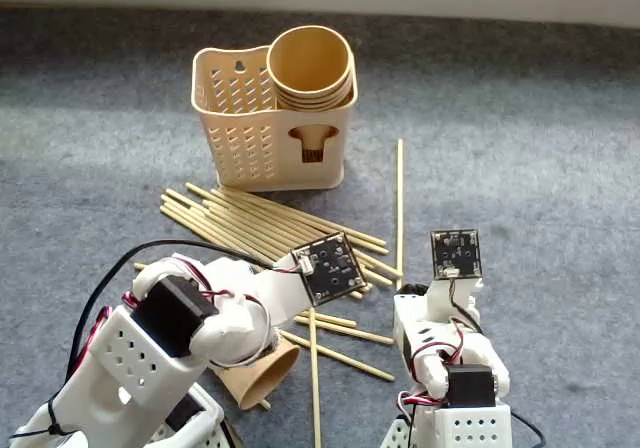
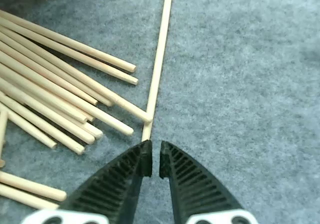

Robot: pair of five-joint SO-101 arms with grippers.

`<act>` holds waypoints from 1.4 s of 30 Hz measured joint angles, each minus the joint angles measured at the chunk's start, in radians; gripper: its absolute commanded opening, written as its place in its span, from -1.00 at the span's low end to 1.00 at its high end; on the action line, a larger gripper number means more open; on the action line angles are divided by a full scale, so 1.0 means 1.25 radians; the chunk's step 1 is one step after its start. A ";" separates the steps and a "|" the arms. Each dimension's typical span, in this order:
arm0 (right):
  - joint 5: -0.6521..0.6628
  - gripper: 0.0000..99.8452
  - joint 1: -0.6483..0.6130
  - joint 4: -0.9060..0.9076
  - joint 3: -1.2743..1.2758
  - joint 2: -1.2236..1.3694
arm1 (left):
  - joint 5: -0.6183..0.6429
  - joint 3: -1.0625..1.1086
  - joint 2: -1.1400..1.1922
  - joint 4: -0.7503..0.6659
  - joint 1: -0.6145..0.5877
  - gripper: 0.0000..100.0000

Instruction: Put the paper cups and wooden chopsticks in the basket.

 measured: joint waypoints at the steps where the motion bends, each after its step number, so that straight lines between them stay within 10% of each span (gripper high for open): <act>1: 0.000 -0.92 0.000 0.000 0.000 0.000 | 0.000 0.000 0.000 0.002 0.000 -0.38; 35: 0.000 -0.92 0.000 0.000 0.000 0.000 | -0.029 0.265 -0.001 -0.156 -0.011 -0.41; 42: 0.000 -0.92 0.000 0.000 0.000 0.000 | -0.028 0.266 -0.001 -0.167 -0.010 -0.66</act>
